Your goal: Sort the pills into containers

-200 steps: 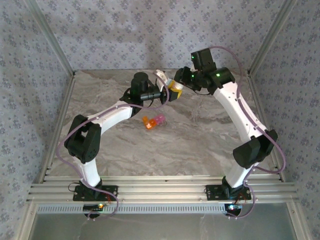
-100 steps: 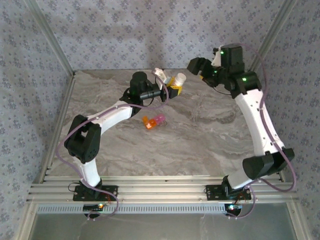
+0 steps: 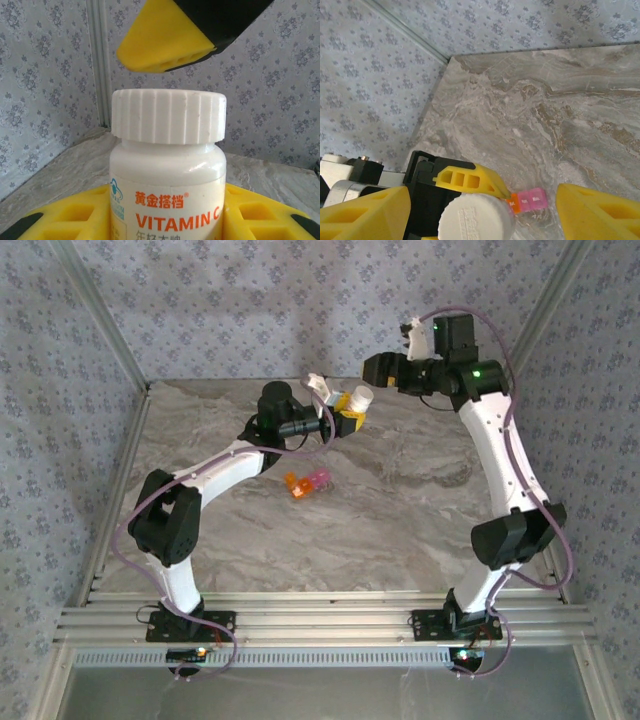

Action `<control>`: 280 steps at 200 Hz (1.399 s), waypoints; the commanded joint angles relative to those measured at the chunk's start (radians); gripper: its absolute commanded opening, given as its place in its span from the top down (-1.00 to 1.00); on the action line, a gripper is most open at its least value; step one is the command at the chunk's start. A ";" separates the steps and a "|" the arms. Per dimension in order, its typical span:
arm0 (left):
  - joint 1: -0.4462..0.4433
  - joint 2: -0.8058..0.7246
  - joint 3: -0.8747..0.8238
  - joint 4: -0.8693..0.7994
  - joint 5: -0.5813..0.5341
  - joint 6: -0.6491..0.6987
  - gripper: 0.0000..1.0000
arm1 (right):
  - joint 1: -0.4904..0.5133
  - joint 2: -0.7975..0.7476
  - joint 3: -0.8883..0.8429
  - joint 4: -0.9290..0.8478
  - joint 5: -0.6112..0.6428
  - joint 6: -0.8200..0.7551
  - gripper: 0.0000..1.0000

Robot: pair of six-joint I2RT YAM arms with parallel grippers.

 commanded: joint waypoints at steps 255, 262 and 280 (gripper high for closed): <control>-0.004 -0.027 0.026 0.006 -0.109 0.072 1.00 | 0.167 -0.078 -0.127 -0.035 0.335 0.490 -0.12; -0.004 -0.028 0.023 0.007 -0.107 0.071 1.00 | 0.143 -0.093 -0.124 -0.021 0.316 0.480 -0.20; -0.003 -0.033 0.020 0.008 -0.104 0.069 1.00 | 0.103 -0.137 -0.138 0.034 0.258 0.455 -0.38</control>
